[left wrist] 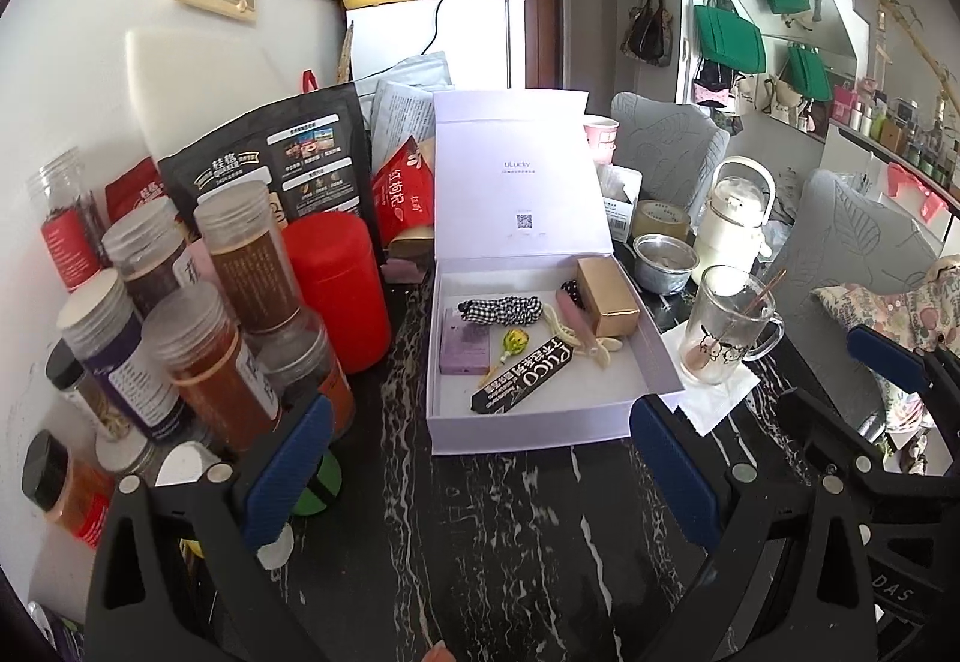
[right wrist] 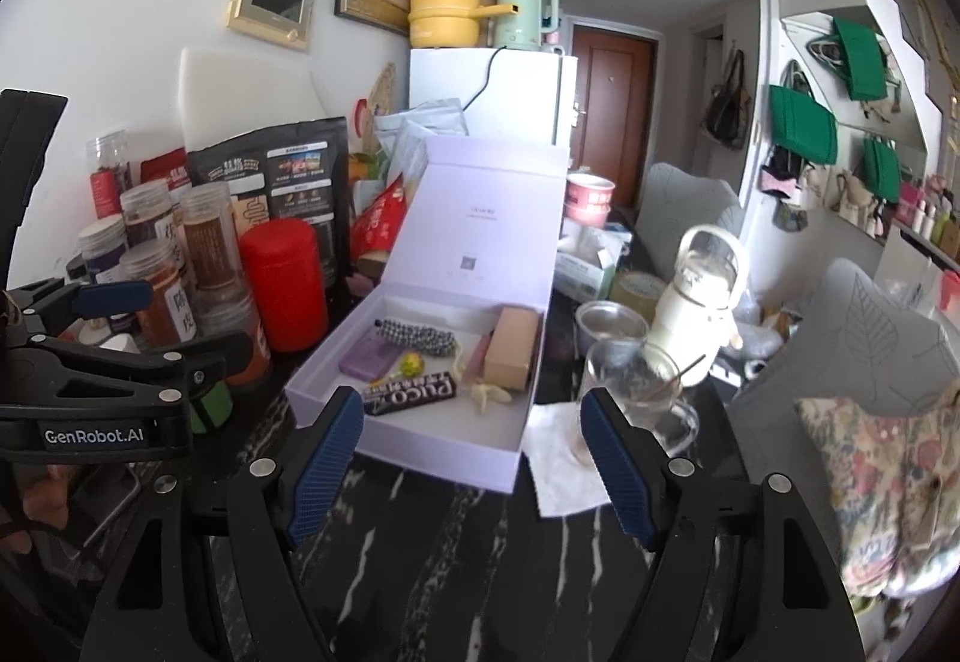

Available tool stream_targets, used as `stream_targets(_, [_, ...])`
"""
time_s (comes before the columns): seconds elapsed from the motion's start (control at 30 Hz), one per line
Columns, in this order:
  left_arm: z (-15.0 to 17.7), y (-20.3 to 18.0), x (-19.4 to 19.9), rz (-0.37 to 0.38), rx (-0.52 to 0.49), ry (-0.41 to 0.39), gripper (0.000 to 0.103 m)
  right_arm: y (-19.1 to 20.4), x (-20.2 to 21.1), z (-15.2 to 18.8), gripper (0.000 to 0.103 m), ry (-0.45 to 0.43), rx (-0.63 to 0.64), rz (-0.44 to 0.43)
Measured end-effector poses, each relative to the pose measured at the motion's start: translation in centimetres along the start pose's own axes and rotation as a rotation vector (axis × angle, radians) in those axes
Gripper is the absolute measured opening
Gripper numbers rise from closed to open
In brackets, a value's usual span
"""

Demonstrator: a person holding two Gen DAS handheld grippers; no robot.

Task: Organize rigid objects
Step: 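Withdraw both grippers back from the white box over the table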

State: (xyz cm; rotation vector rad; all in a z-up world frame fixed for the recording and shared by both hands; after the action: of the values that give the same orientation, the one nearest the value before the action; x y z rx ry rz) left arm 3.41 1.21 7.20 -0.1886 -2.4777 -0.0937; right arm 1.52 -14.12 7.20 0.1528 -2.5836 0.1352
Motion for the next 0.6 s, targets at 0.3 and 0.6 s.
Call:
stream_targets(0.3, [2.4, 0.2, 0.6, -0.020, -0.002, -0.002, 0.101, 0.7, 0.1, 2.2, 0.076, 0.042, -0.018, 0.008])
stream_targets(0.6, [3.5, -0.4, 0.6, -0.007, -0.009, 0.004, 0.101, 0.4, 0.2, 3.8, 0.076, 0.072, -0.042, 0.022])
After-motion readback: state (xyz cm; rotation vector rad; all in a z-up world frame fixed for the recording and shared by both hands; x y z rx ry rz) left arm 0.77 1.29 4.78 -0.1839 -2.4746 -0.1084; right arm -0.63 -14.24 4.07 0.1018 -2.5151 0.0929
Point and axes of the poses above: each gripper's, at about its wrist camera, not at the fingertips, and x roughly against the way its jaws point, y to its left, z to its underside, the point moved 1 cm from there along -x, roughly the way its jaws point
